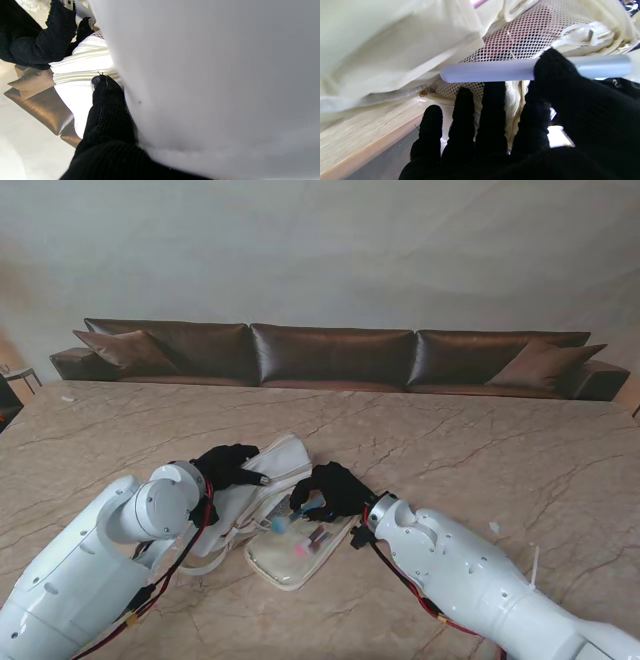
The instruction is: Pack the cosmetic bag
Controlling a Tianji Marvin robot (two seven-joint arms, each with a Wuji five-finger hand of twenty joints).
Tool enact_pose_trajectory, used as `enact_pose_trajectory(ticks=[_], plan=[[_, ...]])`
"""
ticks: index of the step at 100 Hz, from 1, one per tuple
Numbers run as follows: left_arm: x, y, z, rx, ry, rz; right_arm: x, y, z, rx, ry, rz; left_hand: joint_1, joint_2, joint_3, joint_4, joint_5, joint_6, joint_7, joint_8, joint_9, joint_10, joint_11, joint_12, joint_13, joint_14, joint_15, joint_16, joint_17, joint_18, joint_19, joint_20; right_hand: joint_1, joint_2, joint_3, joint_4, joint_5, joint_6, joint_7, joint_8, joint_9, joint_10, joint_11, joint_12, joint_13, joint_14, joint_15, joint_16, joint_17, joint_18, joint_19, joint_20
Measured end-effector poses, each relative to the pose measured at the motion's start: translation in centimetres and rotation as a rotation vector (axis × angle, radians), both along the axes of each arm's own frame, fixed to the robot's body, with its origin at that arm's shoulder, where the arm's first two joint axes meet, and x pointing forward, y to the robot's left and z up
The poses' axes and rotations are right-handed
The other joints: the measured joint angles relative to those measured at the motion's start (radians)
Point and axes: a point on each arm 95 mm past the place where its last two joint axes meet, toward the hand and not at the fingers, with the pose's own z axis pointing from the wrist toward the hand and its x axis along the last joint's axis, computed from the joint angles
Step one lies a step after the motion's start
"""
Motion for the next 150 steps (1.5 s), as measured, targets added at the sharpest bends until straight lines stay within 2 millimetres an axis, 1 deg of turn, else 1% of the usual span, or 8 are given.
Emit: enact_pose_trajectory(ticks=[21,38,58,94,99,109,119,150], plan=[[0.1,0.1,0.0,-0.005,0.008,0.005,0.1,1.0,-0.6,0.039,0.028,0.033,0.0,0.0,0.0,0.0,0.0,0.0,0.0,0.0,0.0,0.003,0.0,-0.007,0.0,0.0,0.0,-0.002,0.002,0.0,0.0,0.0,0.003,0.002,0.0,0.0,0.001,0.01,0.0,-0.012,0.0,0.0,0.0,0.025,0.0,0.004,0.022,0.002,-0.024,0.0,0.0,0.0],[0.1,0.2,0.0,-0.002,0.009,0.006,-0.3,2.2,-0.9,0.062,0.035,0.064,0.0,0.0,0.0,0.0,0.0,0.0,0.0,0.0,0.001,0.003,0.0,-0.017,0.0,0.0,0.0,-0.01,0.002,0.0,0.0,-0.001,0.003,0.006,0.0,0.0,0.001,0.018,0.0,-0.022,0.0,0.0,0.0,0.026,0.0,0.004,0.025,0.003,-0.035,0.0,0.0,0.0],[0.1,0.3,0.1,0.001,0.009,0.008,-0.8,2.9,-0.7,0.071,0.036,0.091,0.0,0.0,0.0,0.0,0.0,0.0,0.0,0.0,0.001,0.003,0.0,-0.019,0.0,0.0,0.0,-0.011,0.002,0.0,0.0,-0.002,0.003,0.014,0.0,0.0,0.001,0.03,0.0,-0.028,0.0,-0.003,0.0,0.027,0.0,0.015,0.025,0.01,-0.045,0.004,0.0,0.0],[0.1,0.4,0.0,0.003,0.011,0.012,-1.4,3.1,-1.2,0.06,0.044,0.111,0.0,0.0,0.0,0.0,0.0,0.0,0.0,0.0,0.001,0.003,0.001,-0.02,0.0,0.0,0.0,-0.011,0.002,0.0,0.0,-0.01,0.003,0.015,0.0,0.0,0.002,0.033,0.0,-0.044,-0.001,-0.015,-0.001,0.029,-0.058,0.028,0.016,0.02,-0.07,-0.002,0.0,-0.001],[0.1,0.4,0.0,0.004,0.011,0.012,-1.4,3.1,-1.5,0.056,0.047,0.111,0.0,0.0,0.0,0.0,0.0,0.0,0.0,0.0,0.001,0.003,0.001,-0.02,0.0,0.0,0.0,-0.011,0.002,0.0,0.0,-0.011,0.003,0.015,0.0,0.0,0.002,0.033,0.0,-0.05,-0.007,-0.015,-0.002,0.023,-0.085,-0.012,0.016,0.022,-0.082,-0.014,-0.001,-0.001],[0.1,0.3,0.0,0.004,0.012,0.011,-1.1,3.0,-1.9,0.054,0.052,0.11,0.0,0.0,0.0,0.0,0.0,0.0,0.0,0.0,0.001,0.003,0.001,-0.02,0.0,0.0,0.0,-0.011,0.002,0.0,0.0,-0.011,0.003,0.015,0.0,0.0,0.003,0.033,0.0,-0.05,-0.043,-0.015,-0.013,0.008,-0.111,-0.057,0.028,0.023,-0.088,-0.025,-0.006,-0.002],[0.1,0.3,0.0,0.002,0.013,0.011,-1.0,3.1,-2.0,0.068,0.069,0.106,0.0,0.0,0.0,0.0,0.0,0.0,0.0,0.0,0.001,0.003,0.001,-0.02,0.0,0.0,0.0,-0.011,0.002,0.0,0.0,-0.011,0.003,0.015,0.0,0.0,0.003,0.034,0.0,-0.053,-0.079,-0.015,-0.013,-0.011,-0.129,-0.058,0.047,0.023,-0.092,-0.026,-0.012,-0.009],[0.1,0.3,0.0,0.003,0.014,0.012,-0.9,3.2,-2.0,0.058,0.078,0.097,0.0,0.0,0.0,0.0,0.0,0.0,0.0,0.0,0.001,0.003,0.001,-0.02,0.0,0.0,0.0,-0.012,0.002,0.0,0.0,-0.011,0.004,0.016,0.0,0.0,0.006,0.046,0.004,-0.086,-0.104,-0.014,-0.014,-0.044,-0.148,-0.068,0.053,0.023,-0.095,-0.027,-0.024,-0.013]])
